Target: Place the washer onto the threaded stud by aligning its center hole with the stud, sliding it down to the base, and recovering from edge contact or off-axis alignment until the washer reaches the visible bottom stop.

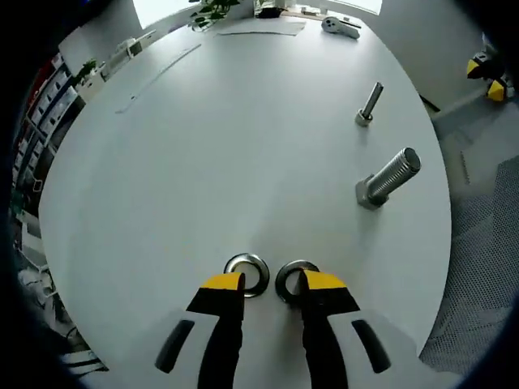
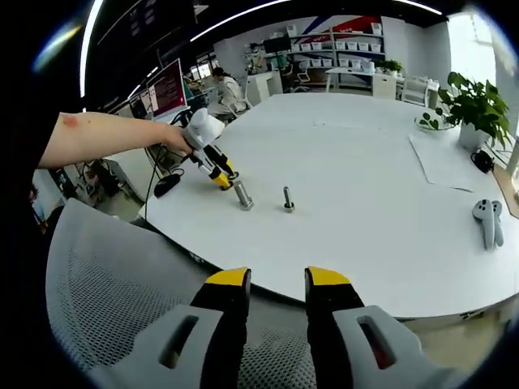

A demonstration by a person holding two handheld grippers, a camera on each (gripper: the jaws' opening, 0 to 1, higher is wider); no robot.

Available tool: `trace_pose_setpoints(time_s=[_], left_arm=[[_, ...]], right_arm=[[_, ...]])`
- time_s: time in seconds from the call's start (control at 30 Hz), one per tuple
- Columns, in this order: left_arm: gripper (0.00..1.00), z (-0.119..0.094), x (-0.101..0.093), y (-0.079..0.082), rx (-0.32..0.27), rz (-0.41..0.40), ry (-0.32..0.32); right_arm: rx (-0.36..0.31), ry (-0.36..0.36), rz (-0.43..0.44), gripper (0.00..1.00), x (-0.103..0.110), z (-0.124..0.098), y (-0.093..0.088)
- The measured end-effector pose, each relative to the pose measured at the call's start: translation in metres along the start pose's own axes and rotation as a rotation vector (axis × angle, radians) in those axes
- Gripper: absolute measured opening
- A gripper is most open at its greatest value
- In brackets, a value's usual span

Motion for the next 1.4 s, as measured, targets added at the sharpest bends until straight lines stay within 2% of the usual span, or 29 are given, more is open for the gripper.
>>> trace_pose_setpoints(time_s=[0.17, 0.23, 0.3, 0.33, 0.53, 0.7, 0.87, 0.97, 1.1, 1.23, 1.3, 1.37, 1.4], left_arm=[[0.13, 0.001, -0.013, 0.001, 0.004, 0.04, 0.003], [0.08, 0.001, -0.018, 0.003, 0.008, 0.089, 0.019], [0.08, 0.002, -0.023, 0.003, 0.005, 0.109, 0.041], [0.08, 0.003, -0.032, 0.005, 0.007, 0.116, 0.044], [0.08, 0.003, -0.053, 0.007, -0.008, 0.139, 0.03], [0.08, 0.003, -0.068, 0.007, 0.019, 0.139, 0.018], [0.08, 0.005, -0.093, 0.014, 0.04, 0.127, 0.007], [0.08, 0.007, -0.107, 0.019, 0.043, 0.131, -0.022], [0.08, 0.01, -0.117, 0.024, 0.044, 0.225, -0.027], [0.08, 0.011, -0.129, 0.032, 0.051, 0.263, -0.04], [0.08, 0.013, -0.127, 0.033, 0.037, 0.311, -0.064], [0.08, 0.014, -0.131, 0.035, 0.003, 0.43, -0.096], [0.08, 0.012, -0.134, 0.035, 0.009, 0.533, -0.098]], right_arm=[[-0.002, 0.002, 0.003, 0.28, 0.0, 0.0, 0.0], [-0.002, 0.004, 0.003, 0.28, 0.001, 0.0, 0.0], [-0.003, 0.004, 0.003, 0.28, 0.001, 0.0, 0.0], [-0.003, 0.005, 0.003, 0.28, 0.0, 0.0, 0.0], [-0.007, 0.007, 0.006, 0.28, 0.0, -0.001, 0.0], [-0.014, 0.01, 0.009, 0.28, 0.0, -0.001, 0.0], [-0.017, 0.012, 0.012, 0.28, 0.0, -0.001, -0.001], [-0.015, 0.015, 0.013, 0.28, 0.0, -0.001, -0.001], [-0.014, 0.023, 0.013, 0.27, 0.001, 0.0, 0.0], [-0.008, 0.03, 0.011, 0.27, 0.001, 0.0, -0.001], [-0.007, 0.032, 0.012, 0.27, 0.001, 0.0, -0.001], [-0.006, 0.033, 0.012, 0.26, 0.001, 0.0, -0.001], [-0.005, 0.034, 0.012, 0.26, 0.002, 0.0, -0.001]])
Point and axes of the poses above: the point that each gripper's makers call its tool centre point, and the gripper's own axes: z roughly forward along the fingers, x roughly to its left, y roughly out of its top, the point moved 10 cm from there along -z, roughly backward along the fingers, and after that the axes turned 3 degrees about z, right-handed, at the moved point
